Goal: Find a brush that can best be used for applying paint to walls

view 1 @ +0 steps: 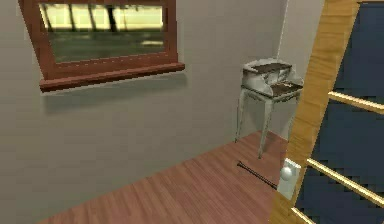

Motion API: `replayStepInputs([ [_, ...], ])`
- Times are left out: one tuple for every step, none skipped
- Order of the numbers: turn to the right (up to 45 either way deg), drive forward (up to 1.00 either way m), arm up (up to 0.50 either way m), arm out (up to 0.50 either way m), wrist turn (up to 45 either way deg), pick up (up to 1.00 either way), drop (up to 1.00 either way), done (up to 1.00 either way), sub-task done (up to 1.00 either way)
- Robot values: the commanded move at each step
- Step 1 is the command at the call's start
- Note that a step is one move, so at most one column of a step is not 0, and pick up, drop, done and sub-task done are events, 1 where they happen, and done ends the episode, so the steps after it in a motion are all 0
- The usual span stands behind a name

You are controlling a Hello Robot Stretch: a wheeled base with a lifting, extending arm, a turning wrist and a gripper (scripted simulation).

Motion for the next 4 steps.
replayStepInputs([
  [0.0,0.55,0.00,0.00,0.0,0.00,0.00,0.00,0.00],
  [12.0,0.00,0.00,0.00,0.0,0.00,0.00,0.00,0.00],
  [0.0,0.50,0.00,0.00,0.0,0.00,0.00,0.00,0.00],
  [45.0,0.00,0.00,0.00,0.0,0.00,0.00,0.00,0.00],
])
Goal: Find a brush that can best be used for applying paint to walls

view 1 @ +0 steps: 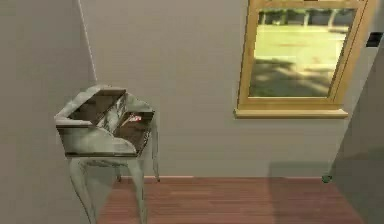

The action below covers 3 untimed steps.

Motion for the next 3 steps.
replayStepInputs([
  [39.0,0.00,0.00,0.00,0.0,0.00,0.00,0.00,0.00],
  [0.0,0.40,0.00,0.00,0.0,0.00,0.00,0.00,0.00],
  [30.0,0.00,0.00,0.00,0.0,0.00,0.00,0.00,0.00],
])
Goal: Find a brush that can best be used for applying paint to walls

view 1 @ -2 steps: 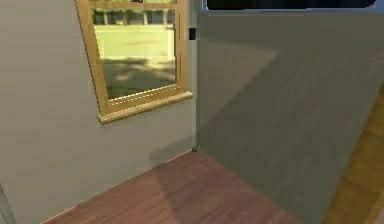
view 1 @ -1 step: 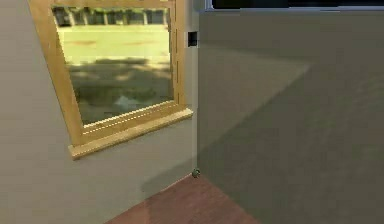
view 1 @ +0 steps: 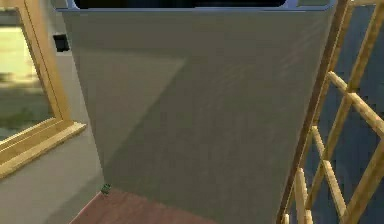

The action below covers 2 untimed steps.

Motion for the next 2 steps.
replayStepInputs([
  [0.0,0.50,0.00,0.00,0.0,0.00,0.00,0.00,0.00],
  [-45.0,0.00,0.00,0.00,0.0,0.00,0.00,0.00,0.00],
])
